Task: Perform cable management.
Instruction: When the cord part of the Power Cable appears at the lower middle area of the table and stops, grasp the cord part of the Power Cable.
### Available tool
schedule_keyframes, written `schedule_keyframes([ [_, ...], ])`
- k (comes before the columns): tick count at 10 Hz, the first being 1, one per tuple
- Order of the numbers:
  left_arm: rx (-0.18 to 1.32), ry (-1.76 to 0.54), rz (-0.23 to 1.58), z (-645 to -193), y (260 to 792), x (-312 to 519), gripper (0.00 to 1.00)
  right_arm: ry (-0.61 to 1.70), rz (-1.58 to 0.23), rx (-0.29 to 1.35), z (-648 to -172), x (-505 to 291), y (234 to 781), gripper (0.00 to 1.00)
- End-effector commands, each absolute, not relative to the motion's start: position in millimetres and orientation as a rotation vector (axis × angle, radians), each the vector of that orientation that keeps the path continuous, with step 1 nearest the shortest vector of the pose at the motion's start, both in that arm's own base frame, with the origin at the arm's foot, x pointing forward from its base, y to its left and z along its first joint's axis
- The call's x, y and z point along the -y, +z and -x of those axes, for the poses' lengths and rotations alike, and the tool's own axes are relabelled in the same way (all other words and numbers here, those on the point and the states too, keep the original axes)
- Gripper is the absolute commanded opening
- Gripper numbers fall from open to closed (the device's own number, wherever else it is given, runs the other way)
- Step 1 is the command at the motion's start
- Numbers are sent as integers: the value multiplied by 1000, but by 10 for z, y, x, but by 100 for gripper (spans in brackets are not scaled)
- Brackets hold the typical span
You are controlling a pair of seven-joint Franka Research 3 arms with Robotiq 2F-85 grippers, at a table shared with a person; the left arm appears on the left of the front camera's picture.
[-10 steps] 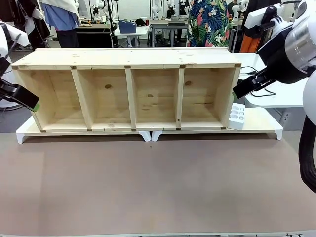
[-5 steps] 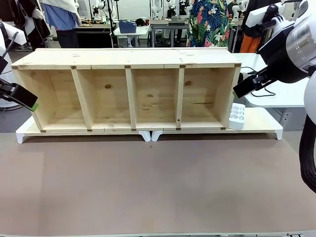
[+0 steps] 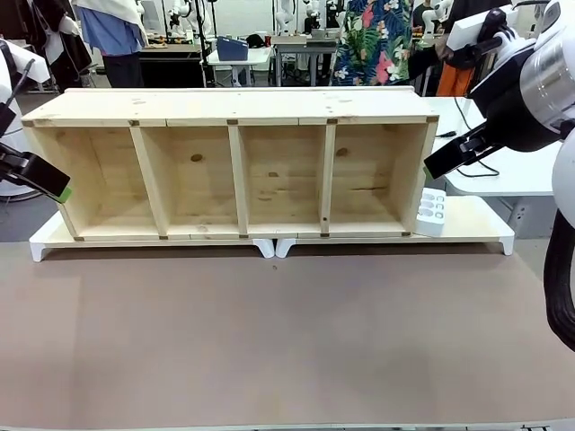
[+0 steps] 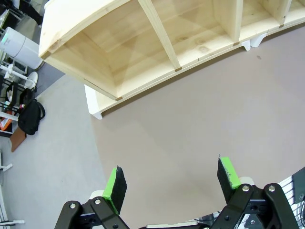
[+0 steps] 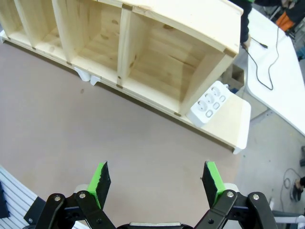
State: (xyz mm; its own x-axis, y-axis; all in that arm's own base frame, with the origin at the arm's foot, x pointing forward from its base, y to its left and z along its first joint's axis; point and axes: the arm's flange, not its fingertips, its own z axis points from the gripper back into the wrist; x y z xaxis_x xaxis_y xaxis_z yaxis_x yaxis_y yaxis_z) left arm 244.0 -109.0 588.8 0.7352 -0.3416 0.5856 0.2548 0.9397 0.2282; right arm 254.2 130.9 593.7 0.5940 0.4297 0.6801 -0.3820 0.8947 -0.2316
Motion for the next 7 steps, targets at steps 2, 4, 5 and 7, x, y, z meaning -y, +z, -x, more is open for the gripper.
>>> schedule_keyframes([
  [2,668,-336,-138,-2456,5881,1094,100,471,63,807,-2544,-1307,5937,100],
  [4,668,-336,-138,-2456,5881,1094,100,471,63,807,-2544,-1307,5937,100],
  [5,668,-336,-138,-2456,5881,1094,100,471,63,807,-2544,-1307,5937,100],
  [7,668,-336,-138,-2456,5881,1094,100,471,63,807,-2544,-1307,5937,100],
])
